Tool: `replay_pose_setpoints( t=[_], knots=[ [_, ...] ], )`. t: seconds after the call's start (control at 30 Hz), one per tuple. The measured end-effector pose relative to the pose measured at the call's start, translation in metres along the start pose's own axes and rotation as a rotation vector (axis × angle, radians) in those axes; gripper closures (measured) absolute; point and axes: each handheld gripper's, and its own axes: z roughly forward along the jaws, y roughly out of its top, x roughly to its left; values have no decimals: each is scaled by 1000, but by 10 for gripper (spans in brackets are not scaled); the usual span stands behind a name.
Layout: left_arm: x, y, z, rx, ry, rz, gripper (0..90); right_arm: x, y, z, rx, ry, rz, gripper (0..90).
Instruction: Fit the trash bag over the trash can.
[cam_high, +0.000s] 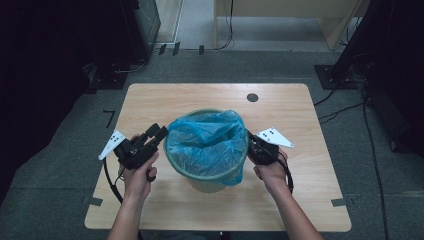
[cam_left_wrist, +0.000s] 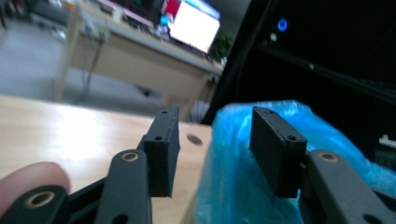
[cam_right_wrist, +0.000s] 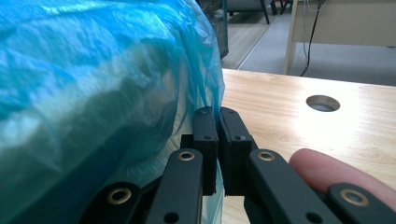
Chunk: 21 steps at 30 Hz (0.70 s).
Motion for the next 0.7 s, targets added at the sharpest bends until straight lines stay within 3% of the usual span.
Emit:
replay_pose_setpoints(
  t=[0.07, 0.1, 0.2, 0.3, 0.53, 0.63, 0.7],
  knots=[
    [3, 0, 2, 3, -38, -70, 594, 1, 1, -1, -4, 1, 0, 875],
    [2, 1, 3, 4, -42, -85, 705, 1, 1, -1, -6, 3, 0, 876],
    [0, 2, 7, 47, 6, -53, 889, 0, 2, -3, -12, 7, -3, 877],
    [2, 0, 12, 78, 35, -48, 900, -1, 3, -3, -15, 6, -3, 877],
    [0, -15, 30, 186, 102, 12, 900, 0, 4, -2, -21, 11, -3, 874],
    [4, -21, 36, 215, 105, -10, 900, 1, 5, -2, -21, 16, -6, 871],
    [9, -25, 41, 237, 120, -44, 900, 1, 7, -3, -13, 47, 29, 873]
  ],
)
